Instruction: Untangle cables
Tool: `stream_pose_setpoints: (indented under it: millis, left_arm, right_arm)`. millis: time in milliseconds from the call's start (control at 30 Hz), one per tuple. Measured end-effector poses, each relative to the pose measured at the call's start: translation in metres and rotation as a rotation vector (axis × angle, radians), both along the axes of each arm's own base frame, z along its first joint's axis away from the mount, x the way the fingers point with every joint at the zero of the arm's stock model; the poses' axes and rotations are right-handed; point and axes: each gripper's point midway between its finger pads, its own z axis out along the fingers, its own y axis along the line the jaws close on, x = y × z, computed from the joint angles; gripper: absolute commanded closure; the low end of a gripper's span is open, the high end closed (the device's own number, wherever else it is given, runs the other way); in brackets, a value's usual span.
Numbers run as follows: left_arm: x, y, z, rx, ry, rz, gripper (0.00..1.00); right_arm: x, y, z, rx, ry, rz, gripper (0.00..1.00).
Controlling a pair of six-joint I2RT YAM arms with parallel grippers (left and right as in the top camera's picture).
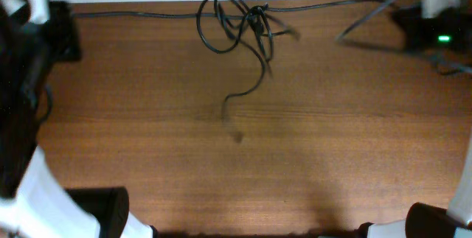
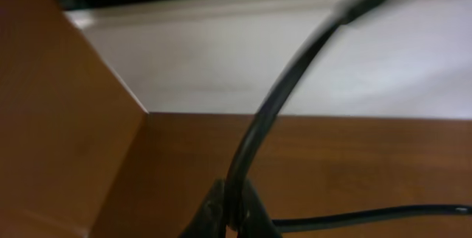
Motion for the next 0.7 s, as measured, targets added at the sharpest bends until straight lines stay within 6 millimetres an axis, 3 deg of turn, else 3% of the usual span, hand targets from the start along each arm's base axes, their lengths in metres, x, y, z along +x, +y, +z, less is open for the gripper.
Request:
stream_pose_setpoints:
  millis: [33,100,433,567,700]
  left_arm:
    - [-0.01,0.001,0.008,-0.001,-0.027,0.006,1.0]
    - [-0.031,0.004,0.022,0.0,-0.083,0.015,0.99]
    - [-0.023,0.004,0.017,-0.003,-0.064,0.013,0.99]
    - [-0.022,0.003,0.017,-0.008,-0.067,0.002,1.0]
    - [-0.02,-0.008,0.018,-0.033,-0.072,-0.06,1.0]
  right_arm:
    - [-0.002,-0.024,0.0,0.016,0.004,-0.066,0.96]
    - [-0.006,-0.035,0.005,0.056,-0.007,-0.095,0.96]
    - [-0.007,-0.048,0.007,0.108,-0.003,-0.167,0.96]
    - [-0.011,-0.04,0.005,0.155,0.023,-0.152,0.96]
    - [-0.017,-0.002,0.001,0.215,0.067,-0.032,0.96]
